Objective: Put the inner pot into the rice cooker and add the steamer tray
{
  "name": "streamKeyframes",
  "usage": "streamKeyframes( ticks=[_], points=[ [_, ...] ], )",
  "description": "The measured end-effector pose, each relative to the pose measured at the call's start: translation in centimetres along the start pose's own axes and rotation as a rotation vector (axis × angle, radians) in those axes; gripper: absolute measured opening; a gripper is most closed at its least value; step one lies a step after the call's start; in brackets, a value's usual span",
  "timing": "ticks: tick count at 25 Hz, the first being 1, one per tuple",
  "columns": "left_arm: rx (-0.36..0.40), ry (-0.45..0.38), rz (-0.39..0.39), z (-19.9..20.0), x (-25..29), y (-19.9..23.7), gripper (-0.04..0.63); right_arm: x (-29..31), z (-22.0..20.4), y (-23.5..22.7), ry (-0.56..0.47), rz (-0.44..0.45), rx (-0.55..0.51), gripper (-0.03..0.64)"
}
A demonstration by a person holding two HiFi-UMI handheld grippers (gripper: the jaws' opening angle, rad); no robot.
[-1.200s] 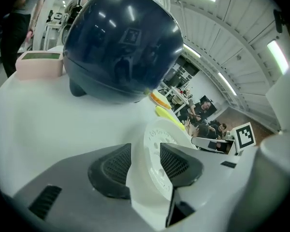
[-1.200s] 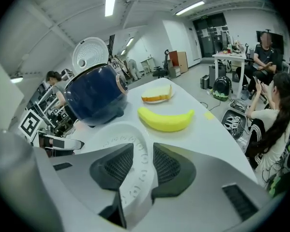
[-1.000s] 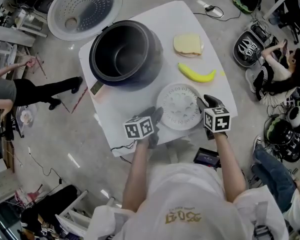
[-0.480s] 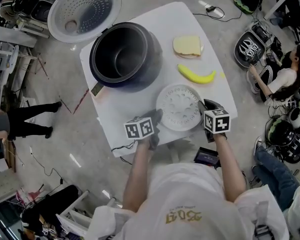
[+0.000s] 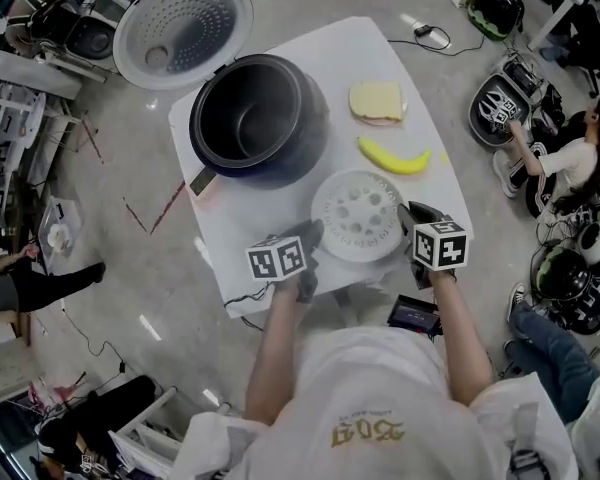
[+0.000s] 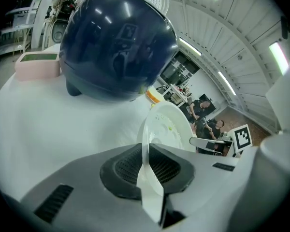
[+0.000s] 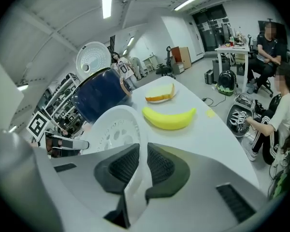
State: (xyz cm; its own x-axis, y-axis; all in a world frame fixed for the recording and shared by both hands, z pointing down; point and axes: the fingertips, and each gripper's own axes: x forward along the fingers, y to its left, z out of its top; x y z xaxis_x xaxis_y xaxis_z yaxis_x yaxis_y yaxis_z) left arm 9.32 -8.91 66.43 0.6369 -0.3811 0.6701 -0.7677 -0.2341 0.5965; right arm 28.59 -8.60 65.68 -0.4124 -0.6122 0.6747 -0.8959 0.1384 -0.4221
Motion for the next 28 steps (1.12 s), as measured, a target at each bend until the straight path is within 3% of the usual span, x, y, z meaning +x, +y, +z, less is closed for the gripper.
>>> streamKeyframes(
  ticks=[11, 28],
  points=[
    [0.092, -0.071, -0.029, 3.4, -2.8, -2.9, 0.057, -2.8, 3.7, 1.6, -0.102, 0.032, 0.042, 0.057],
    [0.168, -0.217, -0.088, 8.3, -7.9, -7.2, 0.055, -7.6, 10.0, 5.1, -0.254, 0.091, 0.047, 0.053]
  ],
)
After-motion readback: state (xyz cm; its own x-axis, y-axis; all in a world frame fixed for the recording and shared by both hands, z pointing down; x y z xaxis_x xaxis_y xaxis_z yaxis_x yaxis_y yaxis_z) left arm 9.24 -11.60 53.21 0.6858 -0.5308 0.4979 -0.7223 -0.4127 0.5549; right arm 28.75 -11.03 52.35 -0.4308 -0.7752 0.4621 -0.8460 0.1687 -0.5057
